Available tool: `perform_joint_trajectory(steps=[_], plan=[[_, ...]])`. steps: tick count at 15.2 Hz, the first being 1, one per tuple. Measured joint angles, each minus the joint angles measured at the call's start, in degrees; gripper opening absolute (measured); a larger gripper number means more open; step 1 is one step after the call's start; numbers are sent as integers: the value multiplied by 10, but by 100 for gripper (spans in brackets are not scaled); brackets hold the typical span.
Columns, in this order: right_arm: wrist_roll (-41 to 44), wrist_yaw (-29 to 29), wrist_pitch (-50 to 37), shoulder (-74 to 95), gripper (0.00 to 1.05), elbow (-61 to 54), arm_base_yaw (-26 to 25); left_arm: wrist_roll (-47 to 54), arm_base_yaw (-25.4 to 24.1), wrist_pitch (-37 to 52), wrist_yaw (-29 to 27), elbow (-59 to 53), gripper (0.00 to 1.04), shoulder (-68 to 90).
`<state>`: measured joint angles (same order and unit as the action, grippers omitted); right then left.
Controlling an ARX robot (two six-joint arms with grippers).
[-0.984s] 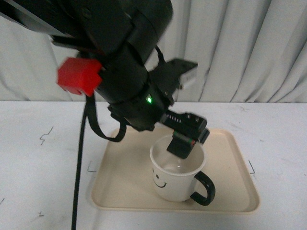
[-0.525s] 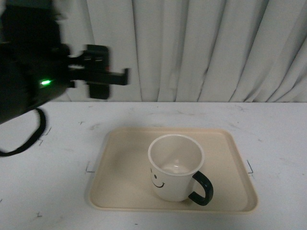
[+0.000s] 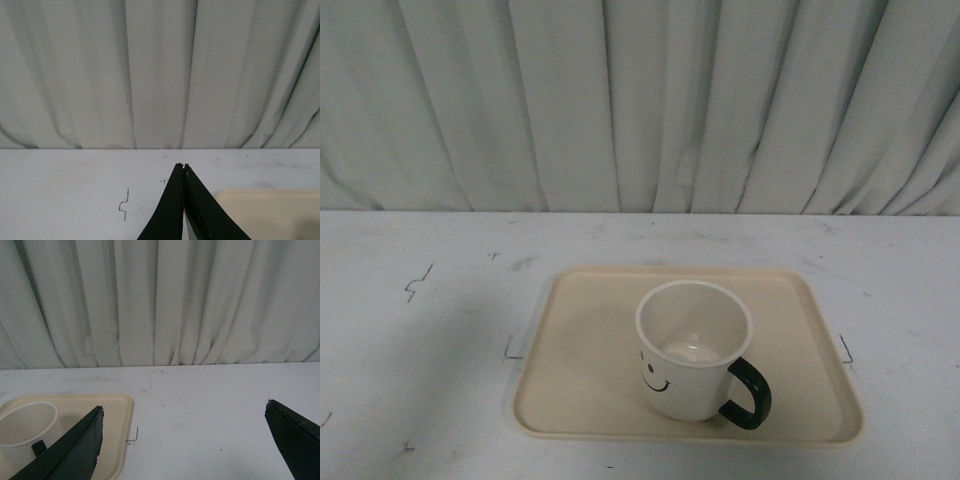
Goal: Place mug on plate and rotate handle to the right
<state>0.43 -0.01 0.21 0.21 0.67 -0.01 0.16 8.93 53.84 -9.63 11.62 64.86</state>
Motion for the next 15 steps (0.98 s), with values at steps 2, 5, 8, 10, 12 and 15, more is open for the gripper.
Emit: perform_joint_trajectory(steps=[2,5,8,10,12,15], plan=[[0,0,0,0,98,0,0,0,-14,-30,24,-35,2,-43],[0,0,0,0,98,0,0,0,-39,-19,40,-76,2,-101],[0,0,0,0,98,0,0,-1,-93,-95,89,-103,2,-185],[0,0,0,0,98,0,0,-1,-89,-146,96,-105,2,-243],[0,0,0,0,98,0,0,-1,-89,-191,96,-111,2,-287],[0,0,0,0,98,0,0,-1,-89,-205,96,-111,2,-307]])
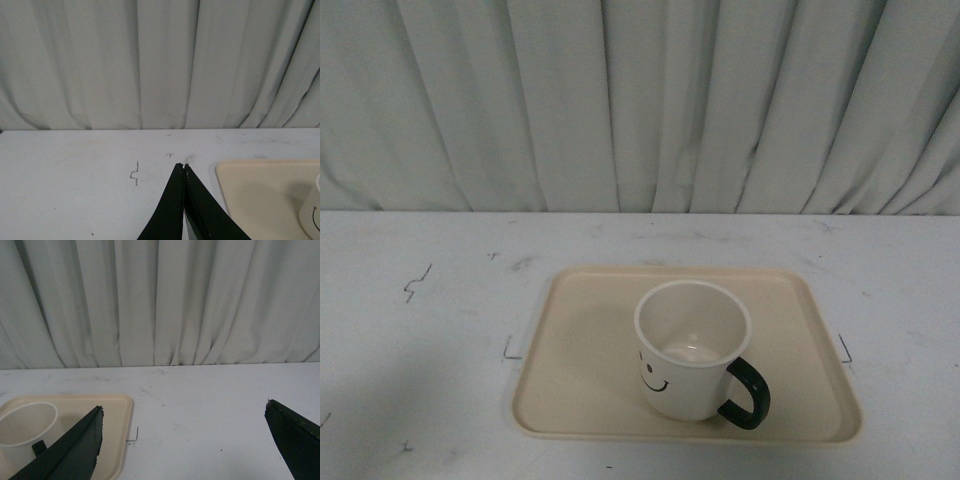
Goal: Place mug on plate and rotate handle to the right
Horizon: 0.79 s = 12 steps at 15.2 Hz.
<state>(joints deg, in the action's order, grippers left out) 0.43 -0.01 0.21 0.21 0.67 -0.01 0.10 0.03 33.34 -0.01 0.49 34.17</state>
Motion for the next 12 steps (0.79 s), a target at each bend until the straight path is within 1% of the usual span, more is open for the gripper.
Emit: perform_joint_trajectory(steps=[2,5,8,10,12], plan=[[0,0,0,0,98,0,0,0,0,-19,0,0,2,-20],[0,0,0,0,98,0,0,0,0,-161,0,0,2,-170],[0,0,0,0,98,0,0,0,0,-229,0,0,2,-236],[0,0,0,0,98,0,0,0,0,-252,0,0,2,-254],[0,0,0,0,98,0,0,0,0,-330,2,0,2,-307]])
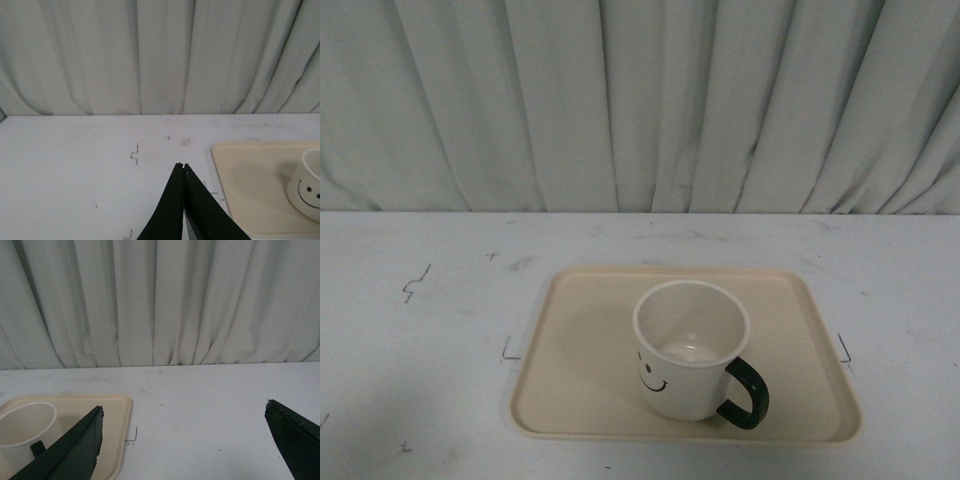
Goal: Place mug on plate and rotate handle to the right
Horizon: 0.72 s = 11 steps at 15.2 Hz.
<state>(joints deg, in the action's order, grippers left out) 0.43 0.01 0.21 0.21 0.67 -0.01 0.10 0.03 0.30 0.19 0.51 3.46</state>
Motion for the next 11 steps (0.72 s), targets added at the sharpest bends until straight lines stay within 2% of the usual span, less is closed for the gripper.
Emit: perform_joint_trajectory(steps=[6,8,11], plan=[[0,0,0,0,98,0,0,0,0,-3,-2,0,2,-30],[0,0,0,0,98,0,0,-1,0,-5,-2,0,12,-30],[0,0,0,0,98,0,0,-1,0,-5,-2,0,39,-30]])
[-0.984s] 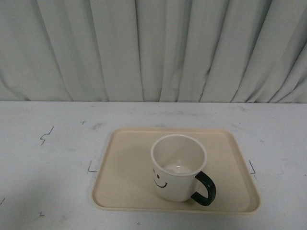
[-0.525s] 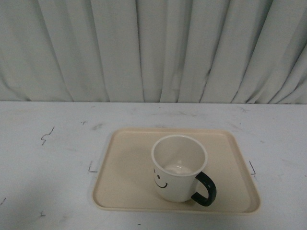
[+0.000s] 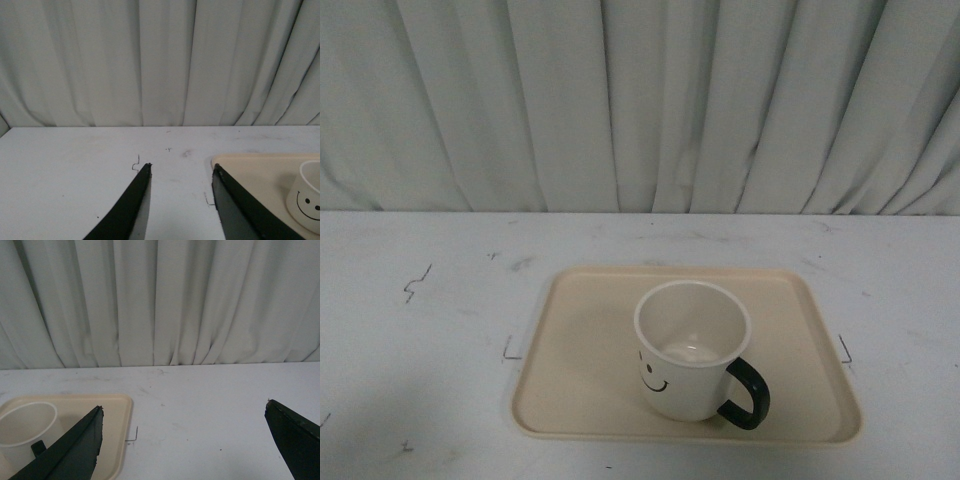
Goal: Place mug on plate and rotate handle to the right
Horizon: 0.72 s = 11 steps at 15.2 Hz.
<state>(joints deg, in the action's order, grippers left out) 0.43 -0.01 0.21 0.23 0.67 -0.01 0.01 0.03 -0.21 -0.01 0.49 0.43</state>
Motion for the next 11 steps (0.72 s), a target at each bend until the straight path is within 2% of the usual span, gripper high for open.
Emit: perform_joint_trajectory(steps=[3,4,5,6,7,8,9,11], plan=[[0,-1,1,0,98,0,0,0,0,0,0,0,72,0],[45,-129,127,57,98,45,-51,0,0,-1,-2,0,83,0],[82,-236,186,151,98,86,-101,0,-1,1,3,0,92,0],[141,-355,225,267,98,140,-117,0,0,1,-1,0,100,0],[183,-415,196,320,98,162,-73,0,0,-1,1,0,98,0],[207,-413,176,376,98,198,-28,0,0,0,0,0,98,0],[220,-380,152,435,98,235,2,0,0,0,0,0,98,0],[237,-316,159,549,98,308,64,0,0,0,0,0,98,0]])
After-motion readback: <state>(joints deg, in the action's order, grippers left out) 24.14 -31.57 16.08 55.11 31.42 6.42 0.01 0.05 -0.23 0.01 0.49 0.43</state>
